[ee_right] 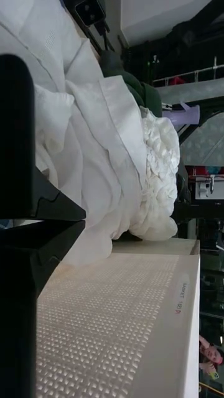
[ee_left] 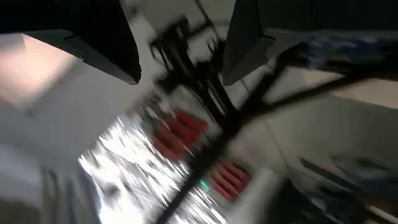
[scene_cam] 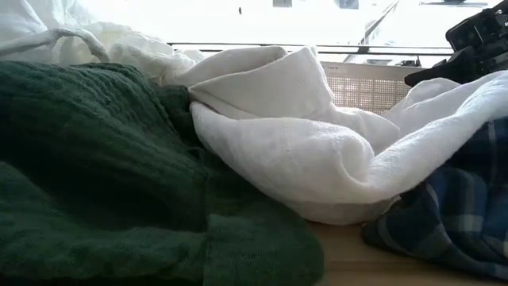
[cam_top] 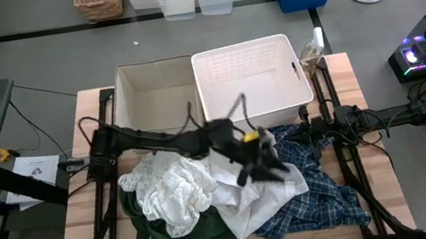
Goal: Sort clothes
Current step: Put the blue cloth into the laundry organizer
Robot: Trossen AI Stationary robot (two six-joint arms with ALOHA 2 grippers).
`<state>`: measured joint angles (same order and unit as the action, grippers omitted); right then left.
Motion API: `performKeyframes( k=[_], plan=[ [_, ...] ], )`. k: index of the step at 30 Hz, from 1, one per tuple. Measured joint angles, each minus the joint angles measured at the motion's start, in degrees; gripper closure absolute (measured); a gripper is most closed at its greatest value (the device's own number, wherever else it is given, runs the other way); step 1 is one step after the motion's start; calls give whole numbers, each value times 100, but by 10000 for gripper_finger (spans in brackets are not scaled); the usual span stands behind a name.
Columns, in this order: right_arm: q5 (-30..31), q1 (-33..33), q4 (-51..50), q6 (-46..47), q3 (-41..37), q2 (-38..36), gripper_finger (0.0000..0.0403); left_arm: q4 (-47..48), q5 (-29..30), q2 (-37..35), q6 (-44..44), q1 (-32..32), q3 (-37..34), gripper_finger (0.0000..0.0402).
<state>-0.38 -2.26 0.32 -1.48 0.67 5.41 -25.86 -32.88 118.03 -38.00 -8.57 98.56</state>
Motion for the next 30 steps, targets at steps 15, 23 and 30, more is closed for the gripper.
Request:
performKeyframes(
  k=[15,23,30],
  plan=[
    [1,0,0,0,1,0,402,1857,2305,1277,5918,-1502,746,176],
    [0,-1,2,0,0,0,402,2021,3268,1868,4967,-1716,757,150],
    [0,-2,2,0,0,2,402,2644,4480,2278,5243,-1635,753,146]
  ],
)
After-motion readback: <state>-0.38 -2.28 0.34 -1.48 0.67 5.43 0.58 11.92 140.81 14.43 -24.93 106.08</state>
